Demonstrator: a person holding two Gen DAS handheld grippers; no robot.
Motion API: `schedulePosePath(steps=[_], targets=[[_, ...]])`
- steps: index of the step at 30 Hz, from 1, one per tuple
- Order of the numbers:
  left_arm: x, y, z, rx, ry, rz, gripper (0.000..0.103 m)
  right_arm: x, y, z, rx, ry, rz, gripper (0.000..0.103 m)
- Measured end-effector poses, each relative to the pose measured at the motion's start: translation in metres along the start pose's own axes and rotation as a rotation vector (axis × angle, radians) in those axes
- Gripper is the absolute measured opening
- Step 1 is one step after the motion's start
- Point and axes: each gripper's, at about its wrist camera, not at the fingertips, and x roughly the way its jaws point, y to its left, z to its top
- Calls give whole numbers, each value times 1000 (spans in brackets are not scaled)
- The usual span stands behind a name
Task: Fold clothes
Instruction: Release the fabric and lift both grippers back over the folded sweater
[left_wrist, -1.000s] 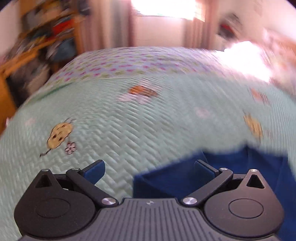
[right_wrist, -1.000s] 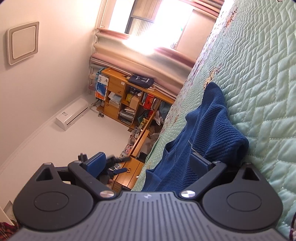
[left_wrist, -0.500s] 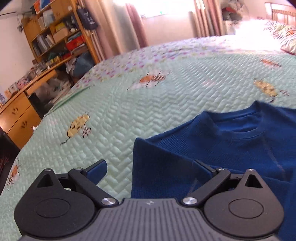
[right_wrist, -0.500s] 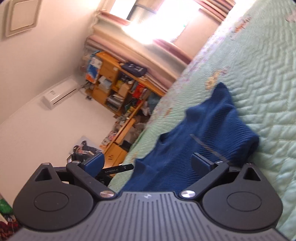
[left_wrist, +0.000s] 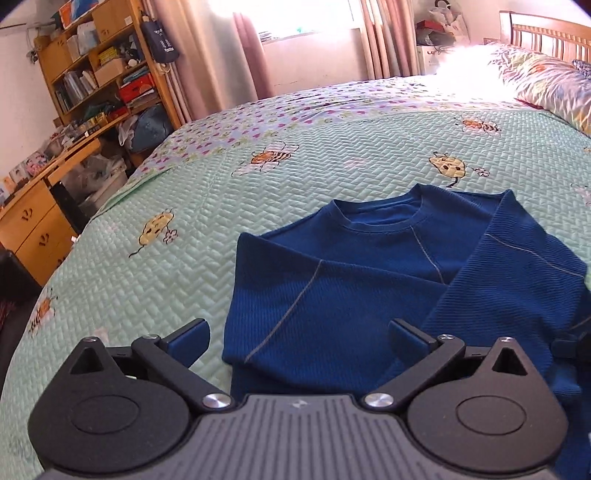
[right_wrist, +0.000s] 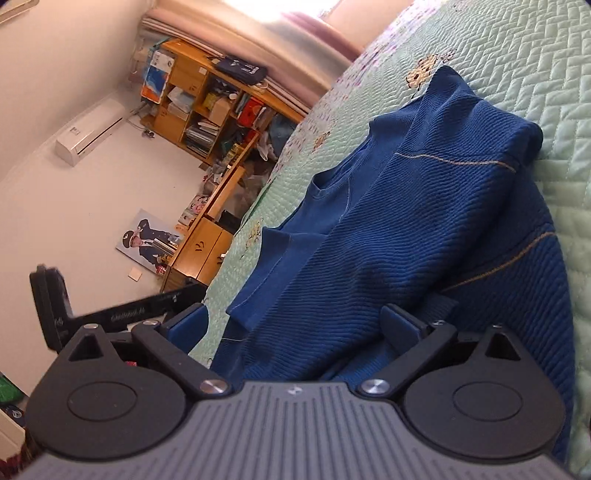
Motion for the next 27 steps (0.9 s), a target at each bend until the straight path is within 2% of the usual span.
schedulePosePath(steps=[7,9,12,15,18,19,21,23,25,27], targets=[[-25,-3,-9,-4,1,8,102,-14,37,-7,-84,3,87,100],[-28,-4,-12,-1,0,9,102,-10,35,-11,-73,28,87,100],[-30,-5,-19,-6,15,4,102,4,17,-18,-23,97,-38,99],[-32,4,-37,-46,36,-14,102,-9,18,-17,-12,81,23,100],[-39,27,-66,-108,49,-28,102,-42,27,-7,-24,52,122,100],[-42,37,-79,-131,48,-32,102,-57,31,-4,-52,35,149,100],[-51,59,-108,-181,36,-41,102,-95,43,-4,-177,-1,142,100],[-58,82,-138,-243,41,-51,102,-135,57,-12,-314,-49,63,100],[-65,101,-166,-303,64,-73,102,-168,63,-25,-390,-87,17,101],[-69,115,-189,-359,90,-100,102,-182,55,-39,-342,-42,-30,103]])
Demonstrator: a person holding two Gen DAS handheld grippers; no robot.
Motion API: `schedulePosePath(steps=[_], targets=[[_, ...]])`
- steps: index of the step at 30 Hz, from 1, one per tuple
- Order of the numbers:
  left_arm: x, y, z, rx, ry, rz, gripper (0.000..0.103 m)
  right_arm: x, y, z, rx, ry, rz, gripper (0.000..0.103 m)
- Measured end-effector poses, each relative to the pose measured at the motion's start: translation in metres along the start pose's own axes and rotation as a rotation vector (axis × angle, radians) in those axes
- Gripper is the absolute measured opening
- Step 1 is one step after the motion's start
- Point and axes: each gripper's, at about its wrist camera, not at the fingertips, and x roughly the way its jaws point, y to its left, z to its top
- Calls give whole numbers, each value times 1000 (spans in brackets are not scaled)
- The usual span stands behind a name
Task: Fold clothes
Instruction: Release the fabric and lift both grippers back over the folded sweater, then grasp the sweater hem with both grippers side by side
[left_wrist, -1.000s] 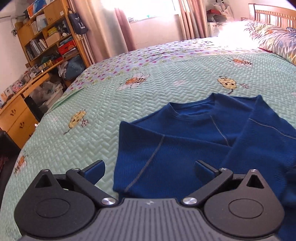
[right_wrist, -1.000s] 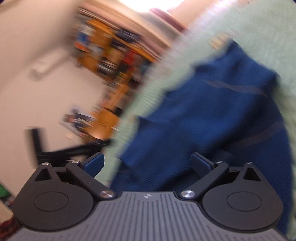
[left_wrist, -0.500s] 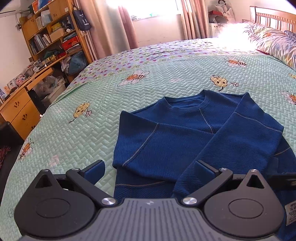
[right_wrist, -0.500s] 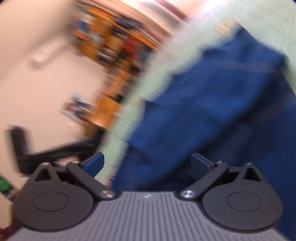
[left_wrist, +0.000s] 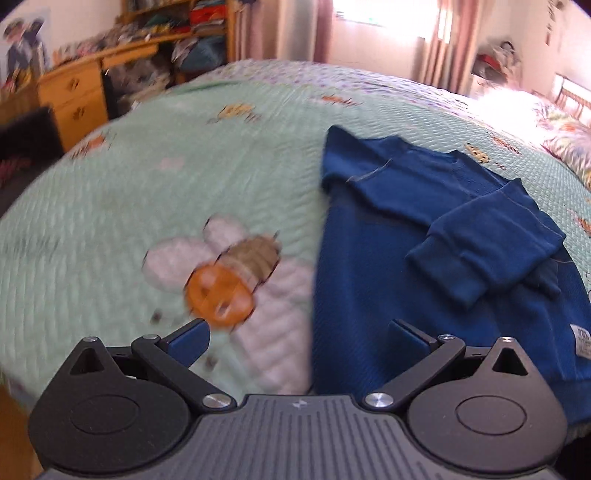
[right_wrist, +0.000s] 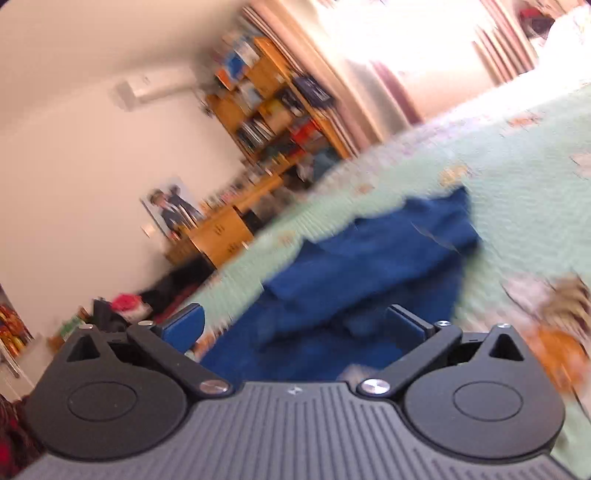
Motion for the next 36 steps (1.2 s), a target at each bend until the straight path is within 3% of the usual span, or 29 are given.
schedulePosePath(steps=[4,7,9,20,26,32,36], targets=[[-1,27,-19,-138,35,-103,102,-5,-30,-42,263,83,19,103],[0,43,-29,-228,55,-176,102,0,-45,-66,404,81,36,103],[2,42,-28,-230,61,-192,102,4,-49,-72,438,56,38,103],[16,17,-28,-207,97,-286,102,11,-52,-70,434,74,52,103],[32,10,-38,-291,178,-444,102,13,-53,-69,430,92,68,103],[50,19,-45,-418,235,-614,102,34,-54,-62,384,179,143,103],[53,15,-45,-403,243,-628,102,40,-44,-62,311,219,144,103]])
